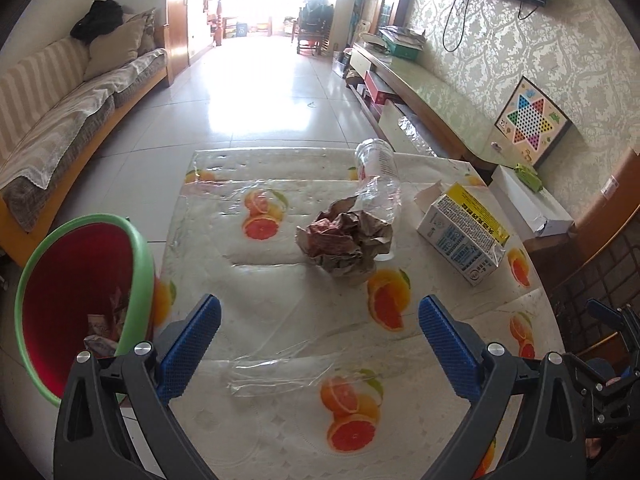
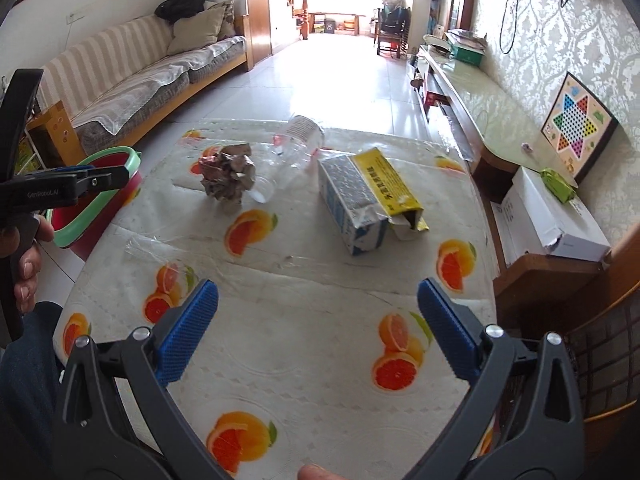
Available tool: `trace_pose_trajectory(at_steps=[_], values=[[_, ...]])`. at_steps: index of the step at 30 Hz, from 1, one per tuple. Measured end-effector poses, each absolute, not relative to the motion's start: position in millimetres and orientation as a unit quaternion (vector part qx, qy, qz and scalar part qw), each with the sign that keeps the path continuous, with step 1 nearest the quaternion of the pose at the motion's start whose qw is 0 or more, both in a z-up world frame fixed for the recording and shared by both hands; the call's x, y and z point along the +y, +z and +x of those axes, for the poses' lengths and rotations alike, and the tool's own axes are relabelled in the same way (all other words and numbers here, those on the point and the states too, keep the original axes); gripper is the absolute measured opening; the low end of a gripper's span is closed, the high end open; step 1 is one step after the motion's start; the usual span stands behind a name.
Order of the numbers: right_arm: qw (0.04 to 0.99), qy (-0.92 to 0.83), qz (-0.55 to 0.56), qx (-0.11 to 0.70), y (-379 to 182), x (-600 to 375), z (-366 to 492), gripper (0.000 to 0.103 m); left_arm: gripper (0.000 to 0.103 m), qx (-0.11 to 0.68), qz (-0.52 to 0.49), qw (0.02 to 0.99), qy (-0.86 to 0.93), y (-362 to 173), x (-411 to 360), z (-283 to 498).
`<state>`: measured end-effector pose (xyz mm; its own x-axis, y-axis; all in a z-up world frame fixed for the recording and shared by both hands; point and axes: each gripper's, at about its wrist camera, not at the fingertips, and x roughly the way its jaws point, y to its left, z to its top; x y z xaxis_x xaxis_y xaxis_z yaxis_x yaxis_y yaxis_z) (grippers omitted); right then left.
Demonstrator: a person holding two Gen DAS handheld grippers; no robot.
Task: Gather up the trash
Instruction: 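Reach the left tool to the crumpled brown paper wad and close on it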
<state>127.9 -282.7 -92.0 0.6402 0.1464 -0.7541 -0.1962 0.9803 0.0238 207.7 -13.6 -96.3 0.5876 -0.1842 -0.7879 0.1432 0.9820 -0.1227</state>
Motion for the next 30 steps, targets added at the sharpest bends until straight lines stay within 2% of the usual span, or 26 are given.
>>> trace_pose_trajectory(at_steps=[10,17,28,30], values=[[0.905,0.058,0.001,0.422,-102,-326,110,0.098,0.095,0.485,0.001,0.869,-0.099,-136,-57,276],[0.902,0.05,0.006,0.428,-105,-339,110,0.098,0.095,0.5,-0.075,0.859,-0.079,-150,-55,316],[0.901,0.055,0.0,0.43,-106,-334,116,0.098,0.096,0.529,-0.138,0.836,-0.051,-189,-38,324],[0.901,0.057,-0.003,0.43,-106,-330,118,0.098,0.092,0.53,-0.141,0.835,-0.045,-194,-35,323]])
